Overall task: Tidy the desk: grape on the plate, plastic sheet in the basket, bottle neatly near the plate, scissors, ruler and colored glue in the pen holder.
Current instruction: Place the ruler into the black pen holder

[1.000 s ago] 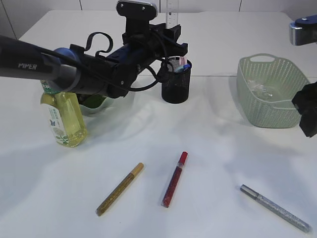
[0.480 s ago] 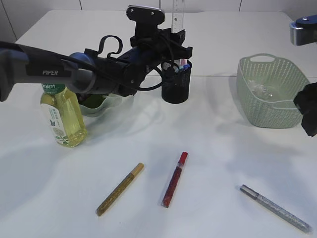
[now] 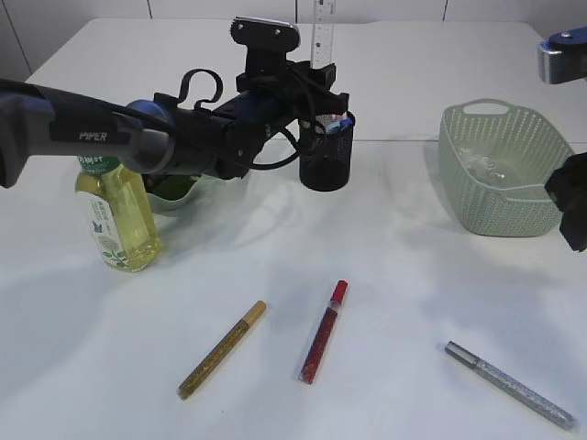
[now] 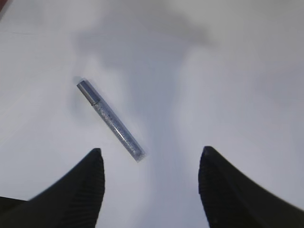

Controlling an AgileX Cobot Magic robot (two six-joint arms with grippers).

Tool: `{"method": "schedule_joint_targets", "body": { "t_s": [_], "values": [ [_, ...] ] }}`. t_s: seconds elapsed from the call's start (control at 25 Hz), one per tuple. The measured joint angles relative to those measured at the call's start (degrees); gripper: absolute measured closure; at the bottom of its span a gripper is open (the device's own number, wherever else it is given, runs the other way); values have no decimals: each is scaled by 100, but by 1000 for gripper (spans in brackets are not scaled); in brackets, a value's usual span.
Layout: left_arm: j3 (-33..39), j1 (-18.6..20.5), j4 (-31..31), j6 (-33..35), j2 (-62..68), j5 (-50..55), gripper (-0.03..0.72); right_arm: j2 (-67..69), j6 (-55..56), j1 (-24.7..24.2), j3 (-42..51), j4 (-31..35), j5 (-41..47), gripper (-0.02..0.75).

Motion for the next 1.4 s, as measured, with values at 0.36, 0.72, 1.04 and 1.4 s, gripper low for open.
{"method": "schedule_joint_targets", "body": {
  "t_s": [0.36, 0.72, 1.04, 1.4],
  "values": [
    [0, 0, 36, 0, 28, 97, 410, 0, 0, 0, 0, -9, 0, 248],
    [0, 0, 176, 172, 28, 137, 410, 0, 0, 0, 0, -9, 0, 248],
    [0, 9, 187, 206, 28, 139, 410, 0, 0, 0, 0, -9, 0, 248],
    [0, 22, 196, 218, 28, 139, 410, 0, 0, 0, 0, -9, 0, 248]
  ]
}}
